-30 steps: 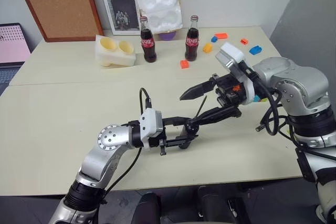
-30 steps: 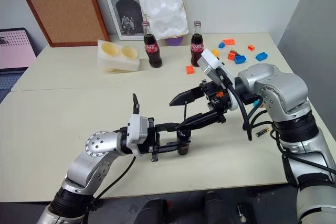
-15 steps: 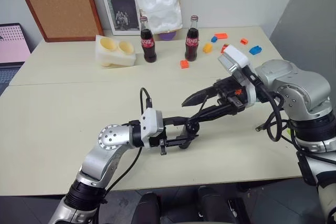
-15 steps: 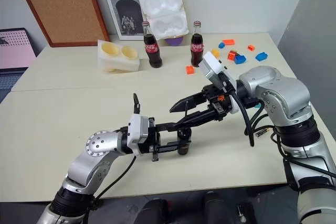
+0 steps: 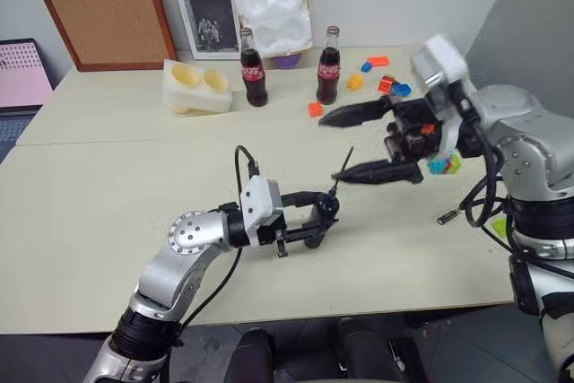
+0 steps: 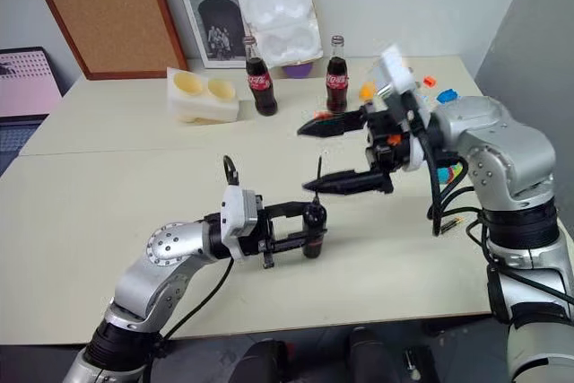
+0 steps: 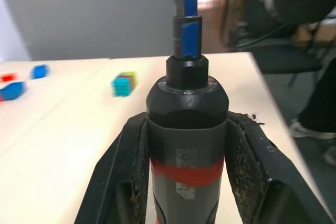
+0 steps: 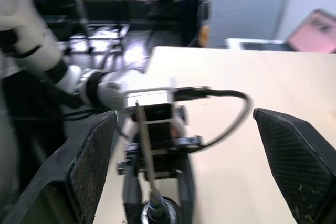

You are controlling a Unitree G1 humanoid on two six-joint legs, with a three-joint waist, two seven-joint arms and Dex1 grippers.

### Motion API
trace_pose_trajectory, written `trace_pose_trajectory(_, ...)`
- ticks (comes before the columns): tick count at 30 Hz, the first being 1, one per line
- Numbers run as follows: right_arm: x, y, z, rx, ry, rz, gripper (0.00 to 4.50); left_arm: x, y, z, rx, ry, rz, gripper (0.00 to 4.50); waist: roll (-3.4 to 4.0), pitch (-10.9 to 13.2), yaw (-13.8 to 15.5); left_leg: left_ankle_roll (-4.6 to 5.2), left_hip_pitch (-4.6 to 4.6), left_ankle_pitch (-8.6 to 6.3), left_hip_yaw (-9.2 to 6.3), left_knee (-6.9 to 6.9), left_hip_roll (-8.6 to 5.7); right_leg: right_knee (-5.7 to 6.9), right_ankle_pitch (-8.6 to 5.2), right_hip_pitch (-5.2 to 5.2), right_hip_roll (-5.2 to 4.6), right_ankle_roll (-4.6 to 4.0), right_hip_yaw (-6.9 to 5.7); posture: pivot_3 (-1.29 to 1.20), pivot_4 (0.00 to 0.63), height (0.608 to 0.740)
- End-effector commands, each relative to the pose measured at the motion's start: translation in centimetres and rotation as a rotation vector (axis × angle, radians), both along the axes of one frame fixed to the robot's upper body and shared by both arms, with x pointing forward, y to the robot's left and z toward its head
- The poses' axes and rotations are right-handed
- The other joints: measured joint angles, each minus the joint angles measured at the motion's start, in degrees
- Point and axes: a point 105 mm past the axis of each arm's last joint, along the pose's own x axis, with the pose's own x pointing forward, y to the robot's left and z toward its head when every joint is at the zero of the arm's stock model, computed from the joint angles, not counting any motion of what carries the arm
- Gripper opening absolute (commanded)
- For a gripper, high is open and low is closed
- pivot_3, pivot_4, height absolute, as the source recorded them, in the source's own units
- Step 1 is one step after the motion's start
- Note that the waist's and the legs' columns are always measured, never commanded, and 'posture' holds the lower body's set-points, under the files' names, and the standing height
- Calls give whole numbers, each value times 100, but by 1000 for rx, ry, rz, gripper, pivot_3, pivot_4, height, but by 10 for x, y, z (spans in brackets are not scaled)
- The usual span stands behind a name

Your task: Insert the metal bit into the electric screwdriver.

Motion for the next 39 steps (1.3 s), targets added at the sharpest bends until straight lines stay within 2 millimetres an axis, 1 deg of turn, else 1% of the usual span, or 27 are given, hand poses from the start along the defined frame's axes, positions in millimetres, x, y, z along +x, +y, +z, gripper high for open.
trace_pose_trajectory(1,10,-44,32,80,-141,-244,4356,14,16,48,90,-221,145,1642,-12,9,22,0,-8,0,0,0,-1,3,2,-8,0,4,-1,0,150,740)
trace_pose_trajectory(3,14,-56,31,71,-170,-324,4356,26,23,54,197,-270,197,1642,-12,9,37,0,-10,0,0,-6,-1,-8,11,-8,0,23,-2,0,150,740)
trace_pose_trajectory(5,16,-65,28,49,-193,-386,4356,40,32,56,337,-333,243,1642,-13,10,36,0,-12,-1,5,-12,-1,-18,10,-8,0,29,2,0,150,740)
trace_pose_trajectory(7,17,-72,20,-22,-249,-464,4356,57,45,51,532,-395,277,1642,-13,10,28,0,-15,-2,11,-14,-1,-19,6,-13,0,34,7,0,150,740)
trace_pose_trajectory(9,17,-74,12,-103,-313,-514,4356,69,53,40,678,-409,269,1641,-11,11,30,0,-23,-2,14,-19,-2,-15,3,-27,0,34,9,0,150,740)
trace_pose_trajectory(11,10,-69,1,-159,-326,-468,4356,81,53,30,771,-427,250,1641,-4,15,22,0,-38,-2,19,-20,-1,-9,2,-47,1,34,15,0,150,740)
trace_pose_trajectory(14,-1,-67,-22,-285,-299,-399,4356,93,51,12,886,-421,199,1641,-6,17,41,0,-47,-2,14,-15,-2,-9,1,-50,0,35,7,0,150,740)
trace_pose_trajectory(16,-6,-67,-40,-357,-250,-382,4356,95,46,-7,952,-386,119,1641,-12,21,50,1,-53,-2,13,-12,-2,-14,1,-51,0,35,5,0,150,740)
trace_pose_trajectory(19,-12,-62,-61,-407,-198,-368,4356,98,42,-30,1005,-330,60,1641,-12,20,74,1,-59,-2,12,-6,-4,-14,1,-51,-2,35,5,0,150,740)
trace_pose_trajectory(21,-13,-59,-68,-415,-184,-372,4356,101,38,-39,1002,-299,58,1641,-12,20,65,1,-56,-2,15,-4,-4,-7,2,-51,-2,36,10,0,150,740)
trace_pose_trajectory(27,-14,-53,-82,-419,-154,-378,4356,100,40,-62,1081,-235,-15,1641,-12,19,23,1,-46,-2,14,0,-3,7,1,-48,0,36,11,0,150,740)
trace_pose_trajectory(29,-14,-52,-84,-416,-147,-379,4356,101,42,-68,1095,-216,-24,2342,-10,18,15,1,-44,-2,14,0,-3,8,1,-46,0,36,11,0,150,740)
trace_pose_trajectory(30,-14,-52,-85,-416,-146,-380,4356,102,42,-68,1097,-210,-22,2408,-7,16,15,1,-44,-2,14,0,-4,8,1,-45,0,36,11,0,150,740)
trace_pose_trajectory(32,-14,-52,-85,-415,-145,-382,4356,103,42,-69,1094,-206,-18,2768,-9,15,20,1,-41,-1,12,2,-4,13,1,-43,0,36,9,0,150,740)
trace_pose_trajectory(37,-12,-54,-85,-415,-141,-387,4356,104,40,-68,1065,-199,-16,3844,-9,14,20,1,-23,-1,12,2,-4,17,1,-29,0,36,10,0,150,740)
trace_pose_trajectory(39,-12,-55,-85,-416,-141,-391,4356,104,38,-64,1036,-198,-6,4141,-9,14,20,1,-11,-1,12,1,-4,16,1,-16,0,36,10,0,150,740)
